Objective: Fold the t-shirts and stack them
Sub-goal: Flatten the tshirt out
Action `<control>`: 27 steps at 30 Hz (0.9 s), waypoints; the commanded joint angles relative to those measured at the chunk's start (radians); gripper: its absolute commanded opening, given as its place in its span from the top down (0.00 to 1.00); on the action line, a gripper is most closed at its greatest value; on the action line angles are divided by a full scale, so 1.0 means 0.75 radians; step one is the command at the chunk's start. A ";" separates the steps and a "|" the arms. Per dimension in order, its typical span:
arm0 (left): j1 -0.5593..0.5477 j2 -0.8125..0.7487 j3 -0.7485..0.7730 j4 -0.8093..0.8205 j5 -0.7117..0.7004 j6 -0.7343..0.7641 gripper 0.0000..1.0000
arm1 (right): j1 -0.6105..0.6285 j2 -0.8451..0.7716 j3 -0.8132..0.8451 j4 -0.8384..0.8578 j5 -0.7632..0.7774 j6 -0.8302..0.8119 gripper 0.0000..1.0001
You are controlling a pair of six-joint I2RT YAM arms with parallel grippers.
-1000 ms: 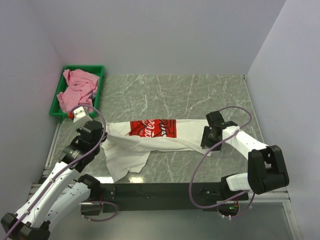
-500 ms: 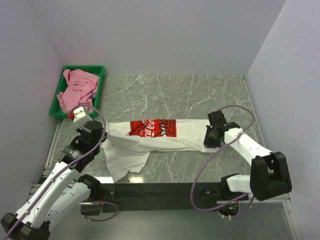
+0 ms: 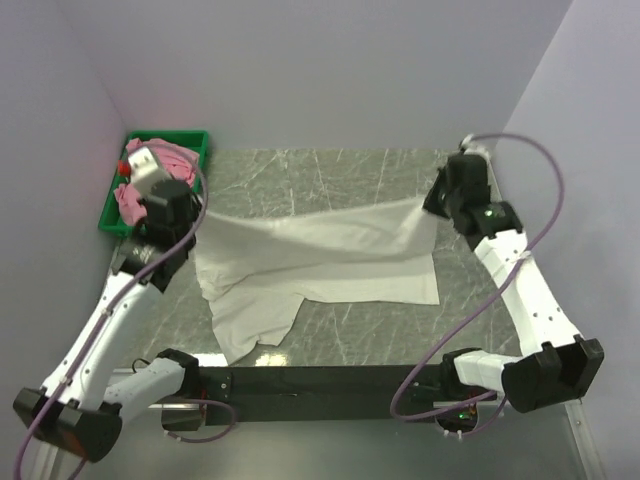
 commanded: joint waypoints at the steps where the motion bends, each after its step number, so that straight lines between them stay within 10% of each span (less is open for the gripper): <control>1: 0.093 0.116 0.362 0.211 0.022 0.167 0.99 | -0.037 0.056 0.304 0.074 0.123 -0.081 1.00; 11: 0.189 0.405 1.038 0.367 0.157 0.417 0.99 | -0.162 0.103 0.885 0.252 0.123 -0.184 1.00; 27: 0.191 0.104 1.441 0.365 0.556 0.595 0.99 | -0.191 -0.439 0.902 0.383 -0.055 -0.388 1.00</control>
